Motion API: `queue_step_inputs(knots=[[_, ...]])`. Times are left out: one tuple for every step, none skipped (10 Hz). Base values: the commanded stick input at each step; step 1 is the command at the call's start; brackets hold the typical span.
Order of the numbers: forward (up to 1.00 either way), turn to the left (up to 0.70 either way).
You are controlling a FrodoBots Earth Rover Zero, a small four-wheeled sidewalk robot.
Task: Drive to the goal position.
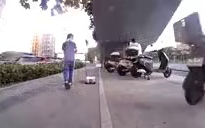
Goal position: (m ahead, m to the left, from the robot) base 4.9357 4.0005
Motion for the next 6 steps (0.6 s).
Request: queue_step_inputs(knots=[[0.45, 0.0], [0.45, 0.0], [0.45, 0.0], [0.45, 0.0], [0.45, 0.01], [0.45, 0.01]])
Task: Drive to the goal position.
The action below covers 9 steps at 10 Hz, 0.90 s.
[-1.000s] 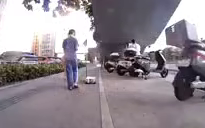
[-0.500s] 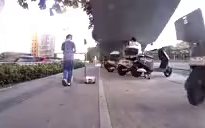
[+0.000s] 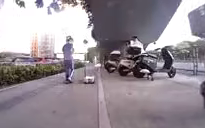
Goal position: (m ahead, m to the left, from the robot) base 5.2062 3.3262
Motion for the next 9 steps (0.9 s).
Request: queue_step_inputs(knots=[[0.45, 0.05], [0.45, 0.26], [0.45, 0.27], [0.45, 0.26], [0.45, 0.06], [0.45, 0.0], [0.45, 0.0], [0.45, 0.0], [0.45, 0.0]])
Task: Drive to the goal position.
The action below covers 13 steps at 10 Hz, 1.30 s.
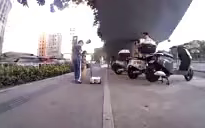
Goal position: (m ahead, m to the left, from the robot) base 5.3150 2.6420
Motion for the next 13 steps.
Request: queue_step_inputs(knots=[[0.45, 0.0], [0.45, 0.0], [0.45, 0.0], [0.45, 0.0], [0.45, 0.0], [0.45, 0.0], [0.45, 0.0], [0.45, 0.0], [0.45, 0.0], [0.45, 0.0], [0.45, 0.0], [0.45, 0.0], [0.45, 0.0]])
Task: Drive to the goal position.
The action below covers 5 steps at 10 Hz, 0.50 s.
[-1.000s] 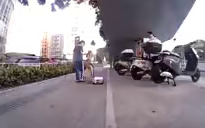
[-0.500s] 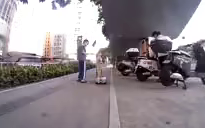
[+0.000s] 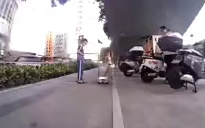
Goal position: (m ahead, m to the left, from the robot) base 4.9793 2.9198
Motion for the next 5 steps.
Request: queue_step_inputs(knots=[[0.45, 0.0], [0.45, 0.0], [0.45, 0.0], [0.45, 0.0], [0.45, 0.0]])
